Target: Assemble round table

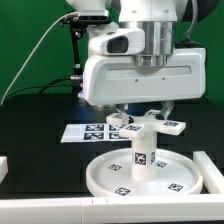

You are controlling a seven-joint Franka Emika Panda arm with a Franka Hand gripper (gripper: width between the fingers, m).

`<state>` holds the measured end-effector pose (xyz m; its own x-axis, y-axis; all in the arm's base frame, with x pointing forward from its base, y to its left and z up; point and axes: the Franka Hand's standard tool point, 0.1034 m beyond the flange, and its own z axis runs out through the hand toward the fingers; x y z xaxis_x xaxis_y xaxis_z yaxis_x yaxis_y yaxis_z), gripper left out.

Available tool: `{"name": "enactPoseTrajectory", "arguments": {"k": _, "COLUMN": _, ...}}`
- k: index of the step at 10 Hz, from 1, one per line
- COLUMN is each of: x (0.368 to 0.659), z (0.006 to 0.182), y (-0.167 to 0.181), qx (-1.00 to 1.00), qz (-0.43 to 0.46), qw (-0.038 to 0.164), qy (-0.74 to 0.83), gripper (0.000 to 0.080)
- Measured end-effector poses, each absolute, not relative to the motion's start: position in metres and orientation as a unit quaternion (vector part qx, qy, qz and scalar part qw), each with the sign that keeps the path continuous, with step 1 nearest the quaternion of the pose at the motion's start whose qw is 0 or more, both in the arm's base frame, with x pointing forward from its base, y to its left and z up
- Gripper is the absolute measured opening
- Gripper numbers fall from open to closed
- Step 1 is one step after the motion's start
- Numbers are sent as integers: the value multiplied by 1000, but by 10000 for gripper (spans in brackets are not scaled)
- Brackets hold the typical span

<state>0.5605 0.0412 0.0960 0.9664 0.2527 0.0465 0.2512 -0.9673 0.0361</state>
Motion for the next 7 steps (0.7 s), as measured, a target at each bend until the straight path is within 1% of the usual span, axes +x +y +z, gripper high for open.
{"name": "enactPoseTrajectory", "arguments": {"k": 1, "x": 561, "z": 96, "y": 41, "qx": 992, "qz": 25, "qw": 15, "qy": 126, "gripper": 443}}
{"name": "enactPoseTrajectory", "arguments": {"k": 4, "x": 563, "z": 96, "y": 41, "qx": 995, "qz": 41, "qw": 9, "qy": -90, "gripper": 443}}
{"name": "enactPoseTrajectory", "arguments": {"k": 7, "x": 562, "z": 96, "y": 41, "qx": 942, "qz": 39, "qw": -13, "qy": -334, "gripper": 445}}
